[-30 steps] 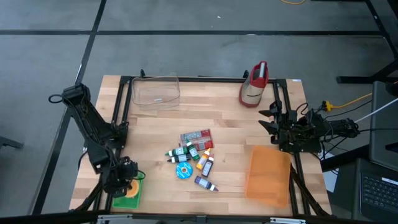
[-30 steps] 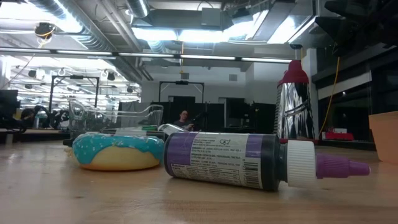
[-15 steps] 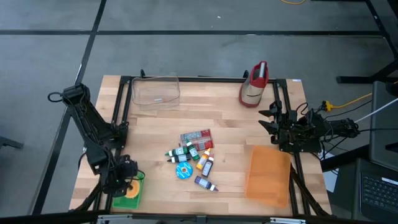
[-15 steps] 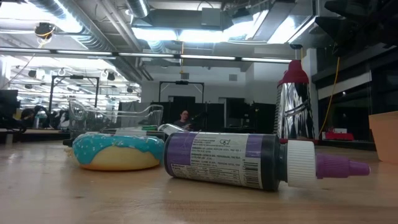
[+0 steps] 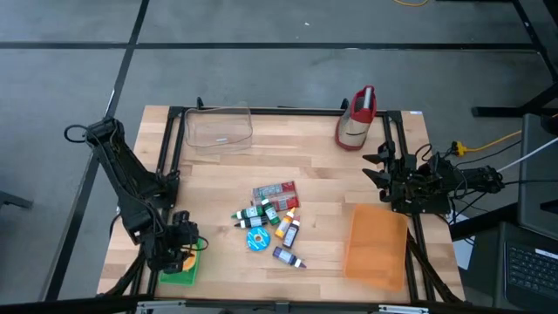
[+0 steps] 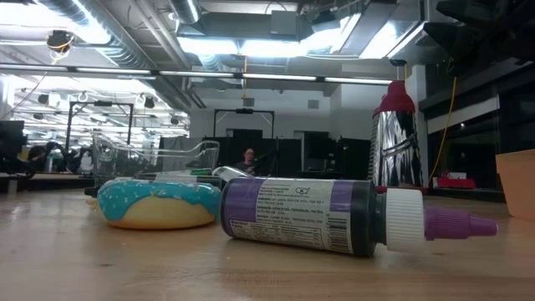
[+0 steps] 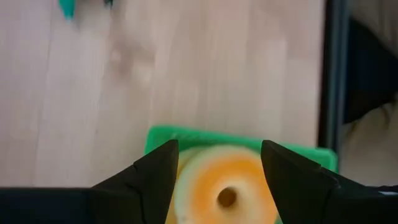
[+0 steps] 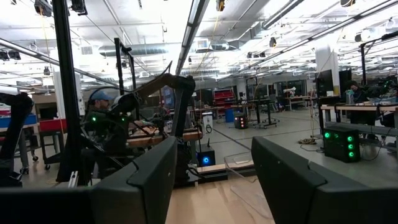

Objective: Pick & Place Food Item
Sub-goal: Put the blue donut into the green bin

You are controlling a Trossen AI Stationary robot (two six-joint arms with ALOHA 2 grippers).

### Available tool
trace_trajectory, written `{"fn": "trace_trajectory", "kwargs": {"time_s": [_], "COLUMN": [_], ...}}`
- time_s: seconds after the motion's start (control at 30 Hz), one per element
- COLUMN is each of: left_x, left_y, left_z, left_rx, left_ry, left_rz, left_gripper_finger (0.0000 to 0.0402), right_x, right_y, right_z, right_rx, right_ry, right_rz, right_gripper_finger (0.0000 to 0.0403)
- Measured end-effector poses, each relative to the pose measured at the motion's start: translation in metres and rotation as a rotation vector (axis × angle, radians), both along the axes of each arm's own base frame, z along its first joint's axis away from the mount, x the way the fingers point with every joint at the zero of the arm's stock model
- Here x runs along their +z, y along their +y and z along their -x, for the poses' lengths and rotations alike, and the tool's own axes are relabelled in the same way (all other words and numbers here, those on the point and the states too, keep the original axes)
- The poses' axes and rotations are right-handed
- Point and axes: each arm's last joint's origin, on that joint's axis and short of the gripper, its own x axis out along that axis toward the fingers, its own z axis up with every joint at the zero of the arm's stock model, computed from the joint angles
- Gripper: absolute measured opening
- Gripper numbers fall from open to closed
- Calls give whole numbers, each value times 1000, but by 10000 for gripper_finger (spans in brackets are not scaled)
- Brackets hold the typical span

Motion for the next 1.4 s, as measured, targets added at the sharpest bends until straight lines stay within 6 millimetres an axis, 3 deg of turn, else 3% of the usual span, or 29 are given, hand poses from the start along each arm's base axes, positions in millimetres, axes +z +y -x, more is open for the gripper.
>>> {"fn": "trace_trajectory", "kwargs": {"time_s": [0.3,0.53,0.9,1.2,1.4], "left_x": [26,28,-22,-37,-54], "left_y": [13,31,47,31,27], "left_z": [-36,-87,-150,-189,-201], "left_rx": [-59,-210,-442,-601,-671], "left_ry": [-222,-352,-276,-214,-28], "left_rz": [-165,-229,-231,-276,-329], "left_gripper_finger": [224,223,223,223,223], "right_x": [0,0,0,-1,-1], "right_y": [0,0,0,0,0], "right_z": [0,0,0,0,0], "right_rx": [0,0,-3,-3,-4], "right_ry": [0,0,2,7,8], "right_rz": [0,1,11,12,13], "right_gripper_finger": [210,210,210,210,210]}}
